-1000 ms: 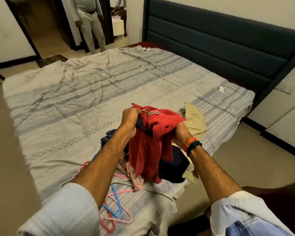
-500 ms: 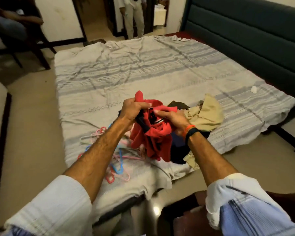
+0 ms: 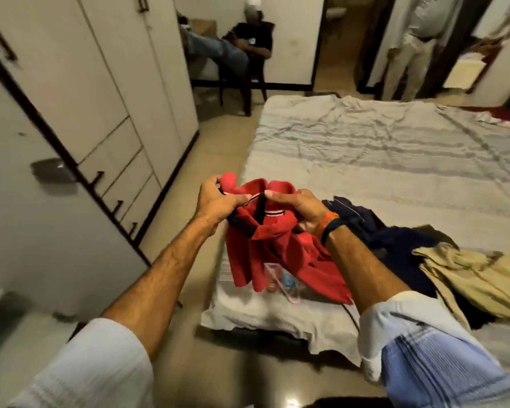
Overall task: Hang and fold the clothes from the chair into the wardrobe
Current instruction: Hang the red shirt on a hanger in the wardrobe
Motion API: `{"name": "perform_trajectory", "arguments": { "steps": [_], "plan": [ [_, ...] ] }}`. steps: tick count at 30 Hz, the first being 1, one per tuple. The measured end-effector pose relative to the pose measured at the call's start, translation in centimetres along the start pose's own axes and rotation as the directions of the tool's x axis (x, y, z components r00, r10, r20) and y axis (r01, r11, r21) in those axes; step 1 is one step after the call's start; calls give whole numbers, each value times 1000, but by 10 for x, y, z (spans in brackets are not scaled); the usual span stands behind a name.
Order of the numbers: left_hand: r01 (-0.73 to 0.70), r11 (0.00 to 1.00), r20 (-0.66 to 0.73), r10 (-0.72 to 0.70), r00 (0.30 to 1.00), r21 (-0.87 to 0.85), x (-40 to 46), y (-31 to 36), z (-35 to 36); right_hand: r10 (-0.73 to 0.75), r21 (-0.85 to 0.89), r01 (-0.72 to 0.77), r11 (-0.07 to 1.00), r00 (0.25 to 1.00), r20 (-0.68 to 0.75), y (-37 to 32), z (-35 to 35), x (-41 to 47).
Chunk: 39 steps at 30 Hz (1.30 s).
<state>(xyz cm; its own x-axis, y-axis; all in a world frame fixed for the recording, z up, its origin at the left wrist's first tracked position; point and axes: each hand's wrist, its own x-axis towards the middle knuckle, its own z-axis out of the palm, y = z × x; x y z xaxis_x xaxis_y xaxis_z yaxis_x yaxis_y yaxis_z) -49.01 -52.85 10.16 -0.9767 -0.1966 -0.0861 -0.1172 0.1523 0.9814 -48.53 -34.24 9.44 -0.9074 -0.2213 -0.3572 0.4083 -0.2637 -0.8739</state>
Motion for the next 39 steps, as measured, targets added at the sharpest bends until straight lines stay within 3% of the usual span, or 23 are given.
{"name": "perform_trajectory", "arguments": {
  "steps": [3,6,11,14,17,21,26,28,30,31,33,36,39],
  "plan": [
    [-32,999,-83,31,996,-11,-11,-2,-50,72,-264,-49,963,994,80,1,50,14],
    [-56,998,-186,51,981,-21,-27,2,-99,39,-381,-17,924,998,50,8,104,27],
    [-57,998,-347,52,936,-3,-46,-6,-186,56,-221,-8,975,975,214,16,178,35],
    [47,997,-426,-19,904,54,-61,-21,-231,73,-133,-31,991,944,322,24,216,31],
    [202,968,-509,-99,855,150,-75,-36,-272,50,-164,13,986,924,379,33,254,22],
    [436,858,-584,-212,783,273,-92,-45,-311,-3,-208,128,970,859,512,45,298,16],
    [662,681,-688,-320,652,311,-107,-45,-338,-6,-214,242,946,674,738,42,333,16],
    [710,563,-681,-319,659,424,-114,-48,-343,13,-239,296,925,605,796,39,344,17],
    [684,482,-626,-307,717,548,-117,-50,-346,20,-250,351,902,547,837,36,353,16],
    [653,487,-597,-291,747,580,-118,-50,-346,21,-254,377,891,523,852,34,356,17],
    [612,593,-597,-257,760,523,-119,-54,-347,27,-279,439,854,498,867,33,363,26],
    [562,774,-702,-225,676,293,-123,-57,-346,7,-408,591,695,562,827,40,370,47],
    [480,861,-808,-159,567,167,-128,-51,-347,-3,-558,645,522,655,756,54,372,65]
  ]
}}
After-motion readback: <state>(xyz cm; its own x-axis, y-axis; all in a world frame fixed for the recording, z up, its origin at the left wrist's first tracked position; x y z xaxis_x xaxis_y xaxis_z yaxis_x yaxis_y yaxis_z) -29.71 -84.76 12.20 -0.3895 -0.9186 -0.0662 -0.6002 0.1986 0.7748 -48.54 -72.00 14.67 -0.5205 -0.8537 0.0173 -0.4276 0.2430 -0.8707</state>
